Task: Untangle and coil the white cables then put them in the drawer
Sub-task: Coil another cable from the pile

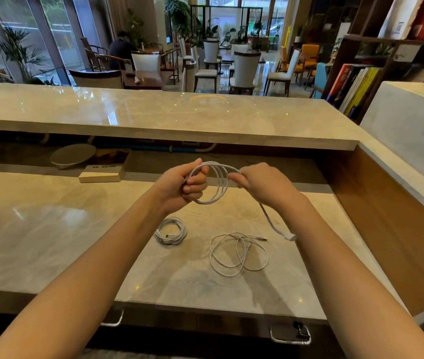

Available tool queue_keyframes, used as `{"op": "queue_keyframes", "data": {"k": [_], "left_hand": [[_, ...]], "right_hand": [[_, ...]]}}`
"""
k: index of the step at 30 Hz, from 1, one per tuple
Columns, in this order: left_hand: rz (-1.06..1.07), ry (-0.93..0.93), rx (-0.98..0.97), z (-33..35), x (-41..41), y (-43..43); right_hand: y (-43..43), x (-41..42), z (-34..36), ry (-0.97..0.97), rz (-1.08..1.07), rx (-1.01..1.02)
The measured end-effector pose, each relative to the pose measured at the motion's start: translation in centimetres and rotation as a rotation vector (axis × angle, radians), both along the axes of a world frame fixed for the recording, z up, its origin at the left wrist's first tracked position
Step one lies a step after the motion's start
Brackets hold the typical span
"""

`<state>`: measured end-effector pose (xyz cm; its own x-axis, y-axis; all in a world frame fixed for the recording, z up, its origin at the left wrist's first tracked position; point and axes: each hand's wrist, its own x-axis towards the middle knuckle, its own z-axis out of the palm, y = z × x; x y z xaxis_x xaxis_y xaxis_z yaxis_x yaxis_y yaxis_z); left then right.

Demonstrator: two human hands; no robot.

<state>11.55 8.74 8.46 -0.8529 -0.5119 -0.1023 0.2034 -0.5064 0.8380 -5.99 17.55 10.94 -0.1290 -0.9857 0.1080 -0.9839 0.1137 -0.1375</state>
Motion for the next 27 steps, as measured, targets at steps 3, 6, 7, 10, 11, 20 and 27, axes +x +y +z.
{"op": "queue_keyframes", "data": {"k": [3, 6, 7, 10, 11, 20, 27], "left_hand": [[-0.018, -0.080, -0.016, 0.3, -0.1, 0.2], [-0.051, -0.147, -0.066, 0.6, 0.0, 0.5], [-0.061, -0.162, -0.089, 0.6, 0.0, 0.6], [-0.119, -0.142, -0.086, 0.7, -0.1, 0.9], [-0.137, -0.121, -0.064, 0.6, -0.1, 0.9], [0.029, -0.290, -0.231, 0.0, -0.3, 0.8], [0.369, -0.636, -0.856, -0.5, -2.9, 3.1]], "right_hand": [[0.1, -0.3, -0.1, -0.273, -0.050, 0.073], [0.2, -0.8, 0.0, -0.611, -0.112, 0.066], [0.2, -1.0, -0.1, -0.659, -0.122, 0.054], [0.0, -0.8, -0.9, -0.827, -0.141, -0.020], [0.1, -0.5, -1.1, -0.934, -0.143, -0.039], [0.9, 2.0, -2.4, -1.652, -0.064, 0.015], [-0.1, 3.7, -4.3, -1.712, -0.376, -0.174]]}}
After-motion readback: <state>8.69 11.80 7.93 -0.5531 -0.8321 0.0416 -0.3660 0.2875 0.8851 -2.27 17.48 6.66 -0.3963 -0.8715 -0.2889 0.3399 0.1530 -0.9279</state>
